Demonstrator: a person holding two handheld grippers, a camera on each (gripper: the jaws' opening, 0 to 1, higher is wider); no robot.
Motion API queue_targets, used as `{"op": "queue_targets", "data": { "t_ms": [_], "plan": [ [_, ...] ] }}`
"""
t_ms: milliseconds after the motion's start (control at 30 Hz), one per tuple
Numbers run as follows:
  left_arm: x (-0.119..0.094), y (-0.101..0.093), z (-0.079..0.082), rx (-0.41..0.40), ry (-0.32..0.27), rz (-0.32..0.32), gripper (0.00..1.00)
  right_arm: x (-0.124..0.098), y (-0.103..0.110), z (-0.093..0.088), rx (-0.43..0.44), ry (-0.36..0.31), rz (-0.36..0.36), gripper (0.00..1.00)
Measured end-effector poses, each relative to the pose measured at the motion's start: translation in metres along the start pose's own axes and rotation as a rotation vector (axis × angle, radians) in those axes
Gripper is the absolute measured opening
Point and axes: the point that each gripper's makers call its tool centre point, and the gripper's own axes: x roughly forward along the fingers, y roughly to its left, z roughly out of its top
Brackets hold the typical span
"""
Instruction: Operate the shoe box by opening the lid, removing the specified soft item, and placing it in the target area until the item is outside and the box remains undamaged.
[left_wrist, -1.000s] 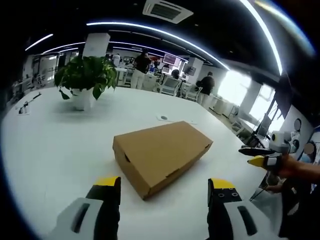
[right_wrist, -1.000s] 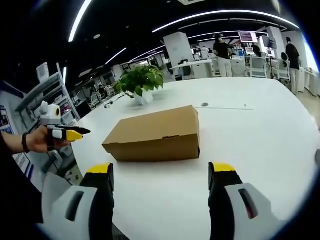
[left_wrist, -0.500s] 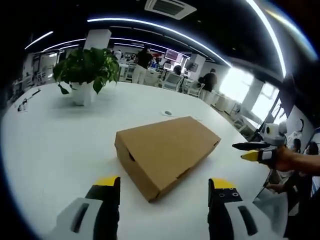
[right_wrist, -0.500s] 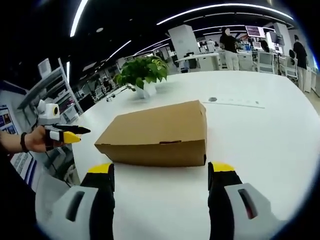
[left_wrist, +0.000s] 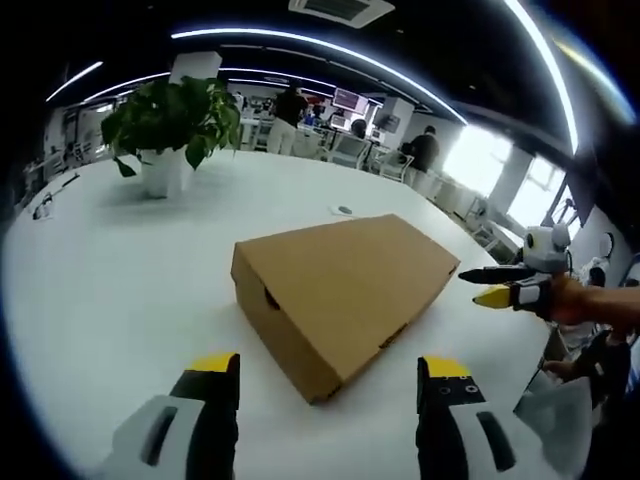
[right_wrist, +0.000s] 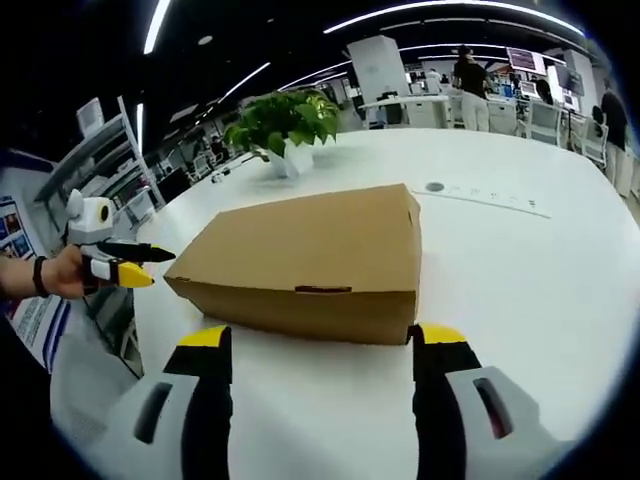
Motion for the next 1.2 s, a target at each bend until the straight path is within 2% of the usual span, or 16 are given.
{"op": "queue_targets", "data": {
  "t_ms": [133,300,333,433,533,767,967,1200],
  "plan": [
    [0.009,-0.001,-0.002,-0.010,0.000,0.002,0.73,0.003,-0.004,0.002,-0.010,0.007,-0.010,0.68],
    [0.021,-0.002,-0.004,0.018,0.015,-0.005,0.70,0.008,-0.007,0.005,-0.051,0.015,-0.010,0.63],
    [0.022,-0.002,-0.004,0.020,0.014,-0.007,0.69,0.009,-0.007,0.006,-0.057,0.016,-0.006,0.61],
    [0.025,-0.002,-0.003,0.037,0.012,-0.006,0.56,0.009,-0.009,0.011,-0.072,-0.002,-0.011,0.54],
    [0.028,-0.007,-0.003,0.052,0.018,-0.017,0.52,0.008,-0.011,0.012,-0.061,-0.004,-0.011,0.50],
    [0.029,-0.007,-0.004,0.071,0.025,-0.016,0.51,0.008,-0.018,0.013,-0.078,-0.003,-0.059,0.41],
    [0.028,-0.007,-0.003,0.089,0.040,-0.027,0.49,0.009,-0.017,0.012,-0.088,0.004,-0.075,0.41],
    [0.023,-0.001,-0.003,0.135,0.065,-0.045,0.48,0.006,-0.006,0.011,-0.074,-0.008,-0.102,0.40]
  ]
}}
